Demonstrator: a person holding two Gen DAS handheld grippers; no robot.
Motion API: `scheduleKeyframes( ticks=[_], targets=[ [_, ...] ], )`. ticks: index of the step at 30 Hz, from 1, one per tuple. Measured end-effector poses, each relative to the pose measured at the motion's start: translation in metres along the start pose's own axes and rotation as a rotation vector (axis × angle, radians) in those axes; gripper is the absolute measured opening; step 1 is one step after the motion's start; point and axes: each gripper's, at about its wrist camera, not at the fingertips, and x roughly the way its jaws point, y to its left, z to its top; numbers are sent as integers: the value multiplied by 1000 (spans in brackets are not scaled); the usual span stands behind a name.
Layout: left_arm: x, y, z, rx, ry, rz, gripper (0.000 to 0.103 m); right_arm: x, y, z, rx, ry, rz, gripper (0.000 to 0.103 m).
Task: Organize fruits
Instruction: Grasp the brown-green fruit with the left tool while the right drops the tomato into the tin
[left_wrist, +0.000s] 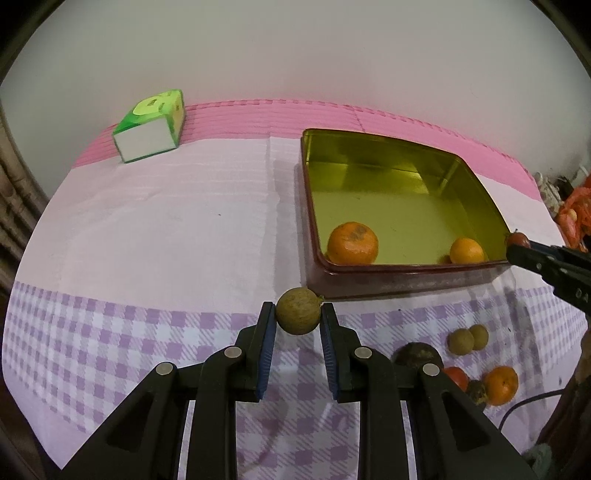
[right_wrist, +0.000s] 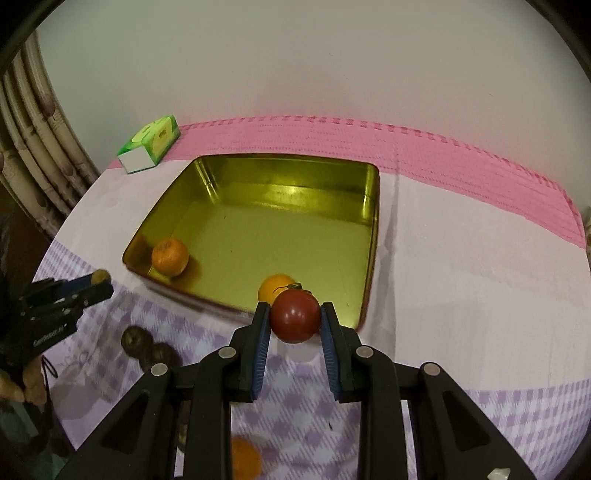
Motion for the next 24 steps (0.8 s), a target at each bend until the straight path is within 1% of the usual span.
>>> scheduleKeyframes(
  ticks=[6, 15, 24],
  targets=[
    [1, 4, 3, -15, -3, 17, 25, 15, 3, 13, -11, 13, -27, 25],
    [6, 5, 5, -21, 5, 27, 25, 37, 0, 16, -6, 49, -42, 25],
    [9, 6, 7, -21, 6, 23, 25, 39, -1, 17, -4, 55, -44, 25]
  ],
)
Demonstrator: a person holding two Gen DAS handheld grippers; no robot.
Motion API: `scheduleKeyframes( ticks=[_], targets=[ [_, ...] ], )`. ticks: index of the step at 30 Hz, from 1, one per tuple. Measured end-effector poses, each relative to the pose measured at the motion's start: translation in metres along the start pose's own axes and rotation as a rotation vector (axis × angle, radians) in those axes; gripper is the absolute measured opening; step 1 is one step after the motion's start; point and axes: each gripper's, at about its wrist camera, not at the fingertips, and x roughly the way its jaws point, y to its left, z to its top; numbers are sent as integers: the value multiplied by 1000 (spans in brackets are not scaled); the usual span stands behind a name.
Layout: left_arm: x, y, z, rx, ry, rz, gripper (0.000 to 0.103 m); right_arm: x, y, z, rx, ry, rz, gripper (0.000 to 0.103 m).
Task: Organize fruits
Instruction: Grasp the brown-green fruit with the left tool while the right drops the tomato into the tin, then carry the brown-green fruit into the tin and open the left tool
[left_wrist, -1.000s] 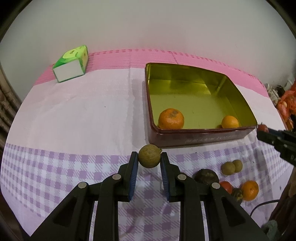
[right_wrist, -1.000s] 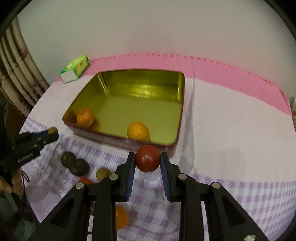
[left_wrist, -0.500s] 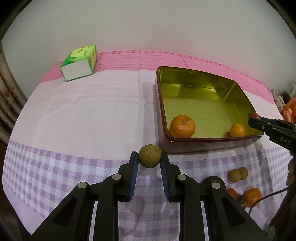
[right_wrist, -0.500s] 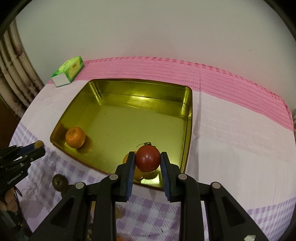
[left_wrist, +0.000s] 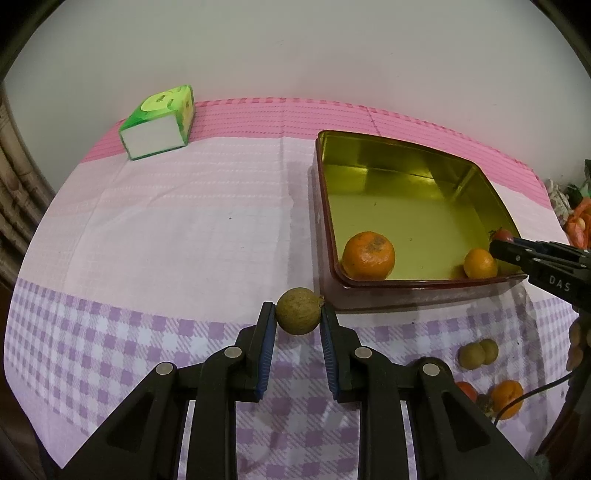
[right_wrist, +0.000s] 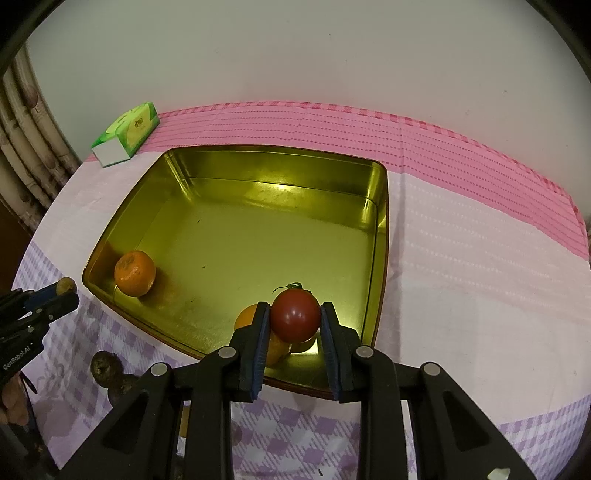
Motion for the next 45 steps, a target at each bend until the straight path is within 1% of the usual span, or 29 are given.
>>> scheduleKeyframes(
  ticks=[6, 14, 16, 17, 22, 26, 31, 36, 45],
  targets=[
    [-2, -3, 1, 10, -14, -19, 25, 0, -3, 0, 12, -2, 4, 27],
    [-8, -13, 12, 25, -34, -49, 25, -1, -7, 0, 16, -5, 12, 27],
    [-9, -17, 15, 33, -34, -55, 25, -3, -8, -1, 20, -11, 15, 27],
    [-9, -20, 17, 30, -27, -75, 25, -5, -9, -1, 24, -15, 17, 27],
    [-9, -41, 29, 70, -33, -101, 25, -16, -12, -4, 35, -34, 31, 27],
    [-1, -60, 39, 100, -13, -119, 25, -25, -16, -8, 50, -50, 39, 27],
    [8, -82, 50, 130, -11, -131, 25, -36, -26, -18, 81, -64, 45, 27],
    [21, -100, 55, 160, 6, -134, 25, -40, -36, -27, 102, -64, 43, 27],
    [45, -108, 52, 167, 67, -123, 25, -40, -45, -35, 118, -59, 42, 27]
  ],
)
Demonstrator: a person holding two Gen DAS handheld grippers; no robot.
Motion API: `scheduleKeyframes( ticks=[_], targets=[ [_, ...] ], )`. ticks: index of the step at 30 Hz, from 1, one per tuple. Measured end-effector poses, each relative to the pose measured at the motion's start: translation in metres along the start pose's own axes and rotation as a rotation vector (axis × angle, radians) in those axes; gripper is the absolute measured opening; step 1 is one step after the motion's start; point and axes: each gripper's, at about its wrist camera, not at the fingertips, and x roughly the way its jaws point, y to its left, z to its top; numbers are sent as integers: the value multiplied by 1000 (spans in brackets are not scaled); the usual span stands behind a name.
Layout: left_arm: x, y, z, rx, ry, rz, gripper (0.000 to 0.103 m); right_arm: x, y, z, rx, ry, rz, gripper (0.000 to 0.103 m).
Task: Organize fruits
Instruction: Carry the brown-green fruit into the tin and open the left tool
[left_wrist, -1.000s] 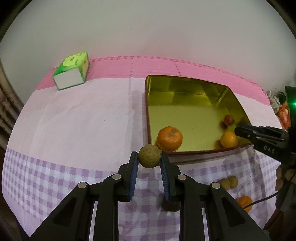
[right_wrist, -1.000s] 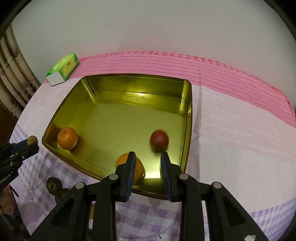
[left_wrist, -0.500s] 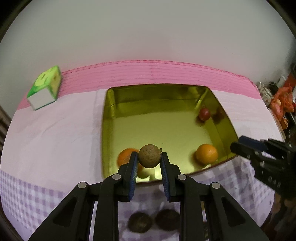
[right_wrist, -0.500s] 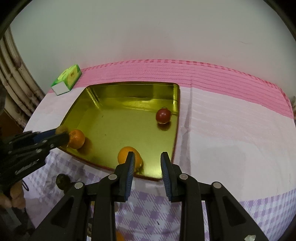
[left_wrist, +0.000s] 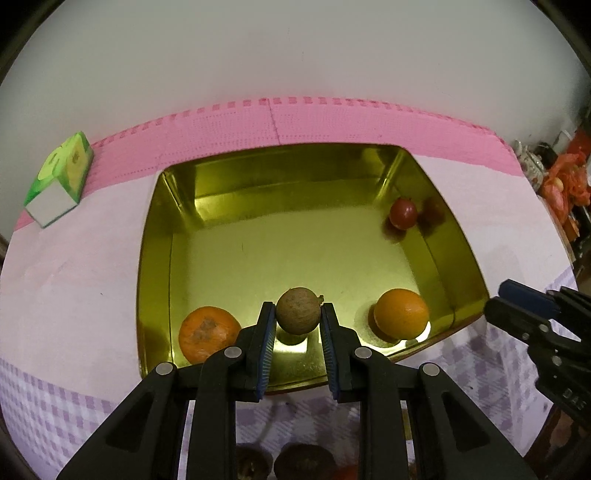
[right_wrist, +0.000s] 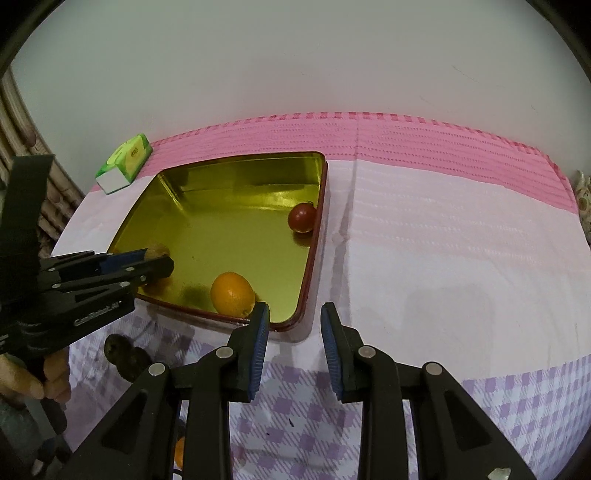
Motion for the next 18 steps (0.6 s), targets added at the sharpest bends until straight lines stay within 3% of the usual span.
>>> scheduleKeyframes(
  ticks=[18],
  targets=[
    [8, -2, 1, 5, 34, 15, 26, -1, 0, -8, 4, 17, 12, 28]
  ],
)
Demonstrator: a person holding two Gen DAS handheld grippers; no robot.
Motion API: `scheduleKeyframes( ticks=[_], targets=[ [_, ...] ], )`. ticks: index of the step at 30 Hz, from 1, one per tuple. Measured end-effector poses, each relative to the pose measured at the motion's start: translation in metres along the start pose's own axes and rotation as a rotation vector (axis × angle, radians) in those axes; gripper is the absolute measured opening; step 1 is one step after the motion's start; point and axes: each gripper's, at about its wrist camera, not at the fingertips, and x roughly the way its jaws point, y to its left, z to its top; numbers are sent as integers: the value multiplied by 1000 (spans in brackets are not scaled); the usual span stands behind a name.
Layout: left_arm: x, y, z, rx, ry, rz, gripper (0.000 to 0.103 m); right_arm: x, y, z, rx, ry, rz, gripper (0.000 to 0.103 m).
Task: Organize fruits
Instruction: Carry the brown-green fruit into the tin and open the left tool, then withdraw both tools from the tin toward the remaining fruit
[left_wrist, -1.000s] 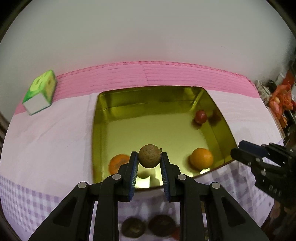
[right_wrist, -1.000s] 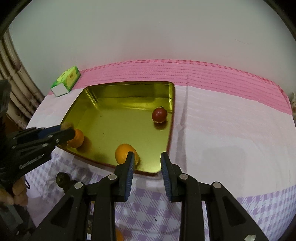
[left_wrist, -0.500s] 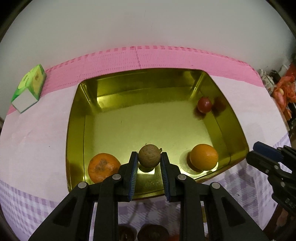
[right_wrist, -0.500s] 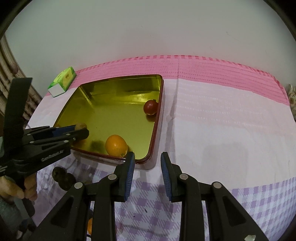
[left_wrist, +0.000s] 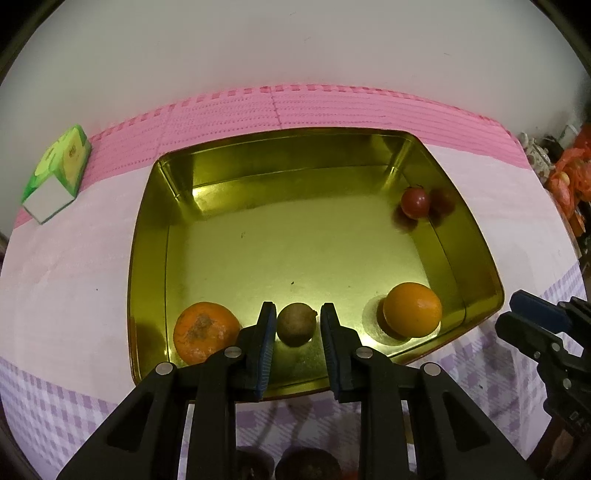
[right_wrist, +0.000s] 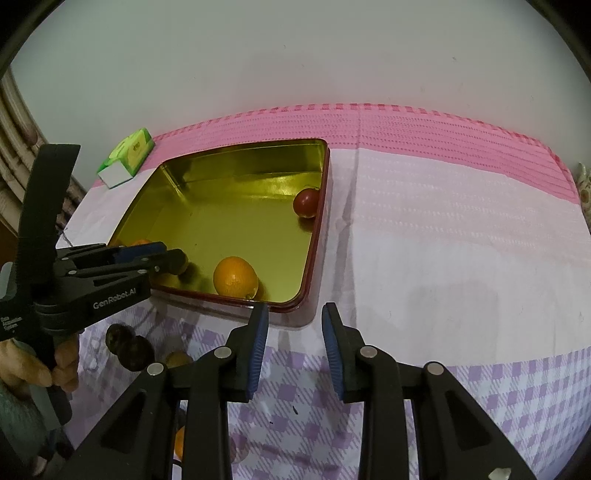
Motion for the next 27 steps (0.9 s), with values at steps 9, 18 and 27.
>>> scheduleKeyframes(
  ticks=[9, 18, 27],
  targets=[
    [-41, 11, -10, 9, -78, -6, 26, -2, 11, -12, -36, 28, 14, 28],
    [-61, 44, -49, -28, -67, 29, 26, -3, 39, -28, -129, 83, 80, 28],
    [-53, 61, -87, -47, 3, 28, 26, 9, 69, -38, -217, 139, 113, 33]
  ],
)
